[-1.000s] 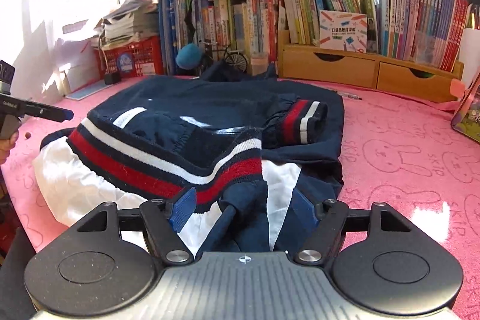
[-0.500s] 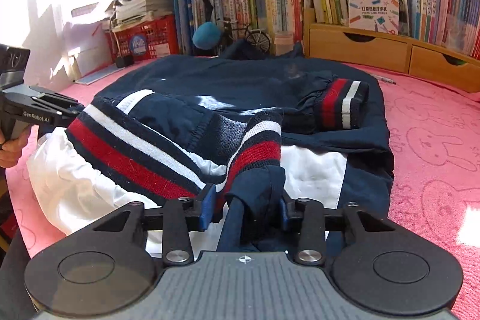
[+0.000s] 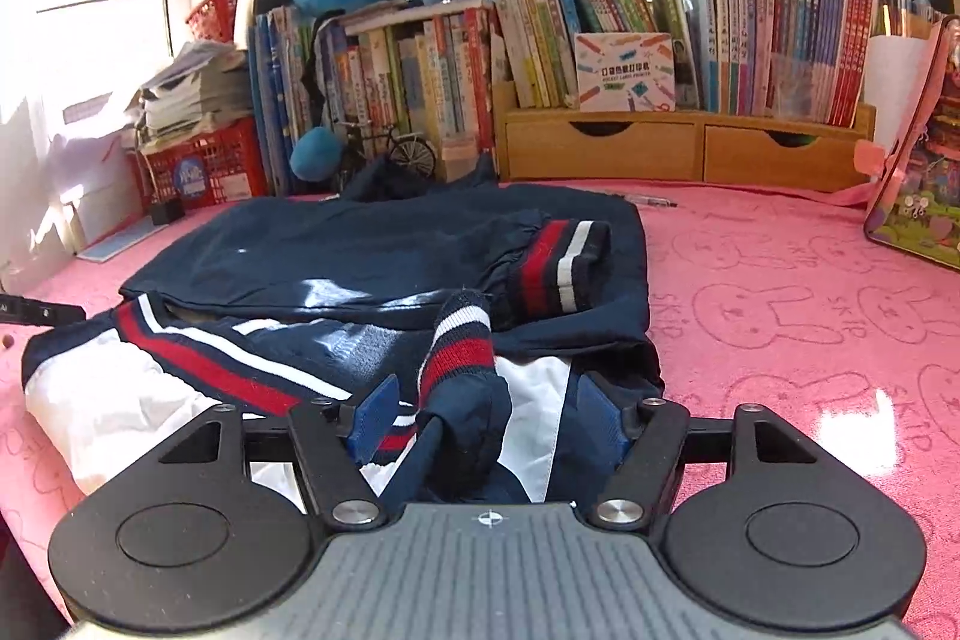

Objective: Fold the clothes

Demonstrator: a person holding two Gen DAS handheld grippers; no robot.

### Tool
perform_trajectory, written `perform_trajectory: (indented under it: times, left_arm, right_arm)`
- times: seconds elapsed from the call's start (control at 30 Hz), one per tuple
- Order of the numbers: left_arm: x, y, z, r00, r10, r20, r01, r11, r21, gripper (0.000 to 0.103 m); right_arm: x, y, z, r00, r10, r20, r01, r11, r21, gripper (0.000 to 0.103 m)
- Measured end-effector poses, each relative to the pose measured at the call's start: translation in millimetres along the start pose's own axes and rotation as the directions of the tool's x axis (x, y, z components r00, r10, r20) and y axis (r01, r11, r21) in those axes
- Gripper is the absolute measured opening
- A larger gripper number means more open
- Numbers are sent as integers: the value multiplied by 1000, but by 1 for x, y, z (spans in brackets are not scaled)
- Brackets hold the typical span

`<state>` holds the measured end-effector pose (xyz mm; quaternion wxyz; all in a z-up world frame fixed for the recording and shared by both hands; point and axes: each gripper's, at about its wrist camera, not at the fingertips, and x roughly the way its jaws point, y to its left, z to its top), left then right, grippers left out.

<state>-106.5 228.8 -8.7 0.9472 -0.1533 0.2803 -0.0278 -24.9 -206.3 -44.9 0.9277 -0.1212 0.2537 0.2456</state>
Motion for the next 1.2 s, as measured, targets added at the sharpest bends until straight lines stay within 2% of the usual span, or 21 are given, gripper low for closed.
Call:
perform_trajectory:
  times: [0.03, 0.07, 0.13, 0.2, 0.27, 0.4, 0.47, 0.53, 0.6, 0.67, 0.7, 0.73, 0.8, 0.87, 0.97, 1.03, 1.13, 1.17, 1.2]
  left_arm:
    - [0, -3, 3, 999, -34, -1, 34, 999, 11, 62]
    - [2, -8, 6, 998, -66, -13, 66, 997, 32, 88]
    - [10, -24, 7, 994, -101, -41, 104, 990, 97, 97]
    - [22, -38, 6, 992, -101, -80, 113, 981, 159, 97]
    - [37, -50, -1, 992, -53, -116, 77, 973, 218, 97]
    - [52, -60, -15, 990, 36, -136, 6, 955, 297, 97]
    - [48, -54, -17, 990, 62, -130, -22, 957, 289, 98]
    - [45, -48, -18, 988, 88, -124, -50, 959, 280, 98]
    - [41, -42, -20, 986, 114, -119, -78, 959, 272, 98]
    - [38, -36, -22, 984, 140, -114, -106, 959, 263, 98]
    - [38, -34, -21, 984, 138, -117, -106, 964, 246, 98]
    - [36, -33, -20, 983, 142, -113, -111, 964, 240, 98]
    - [31, -34, -18, 983, 155, -103, -127, 963, 237, 100]
    - [27, -34, -15, 981, 169, -92, -143, 961, 235, 101]
    - [19, -35, -12, 979, 188, -76, -167, 959, 230, 101]
    - [14, -35, -10, 977, 202, -65, -182, 957, 227, 101]
    - [7, -36, -6, 974, 222, -49, -206, 953, 222, 100]
    - [4, -36, -5, 973, 228, -44, -214, 952, 220, 100]
    - [6, -38, -2, 978, 202, -45, -187, 956, 227, 100]
  right_arm:
    - [0, 3, 0, 1000, -10, 4, 11, 999, -34, 79]
    - [1, 6, 0, 1000, -21, 8, 21, 997, -68, 81]
    - [2, 13, -1, 999, -41, 18, 43, 990, -135, 82]
    - [3, 19, -1, 998, -60, 29, 65, 977, -201, 83]
    - [4, 25, -1, 996, -79, 42, 87, 960, -266, 83]
    - [5, 38, -2, 991, -113, 70, 132, 911, -391, 83]
    - [22, 29, 6, 951, -291, 107, 310, 904, -294, 84]
    - [12, 24, 7, 982, -157, 106, 179, 952, -248, 84]
    - [2, 18, 9, 994, -19, 111, 41, 979, -201, 84]
    - [-9, 13, 10, 985, 118, 123, -98, 983, -155, 87]
    - [-13, 19, 8, 968, 237, 85, -217, 957, -193, 88]
    - [-15, 28, 6, 959, 280, 49, -261, 935, -239, 88]
    - [-8, 48, -1, 971, 240, 15, -223, 920, -322, 88]
    - [6, 54, -8, 991, 136, 14, -121, 925, -361, 91]
    - [15, 23, -2, 998, 59, 3, -58, 983, -173, 103]
    - [15, -2, 3, 999, 39, -27, -40, 999, -26, 103]
    - [7, -14, 2, 996, 68, -50, -67, 997, 32, 103]
    - [0, -13, 3, 994, 108, -27, -107, 994, 19, 103]
    - [-6, -12, 5, 989, 147, -5, -147, 989, 4, 103]
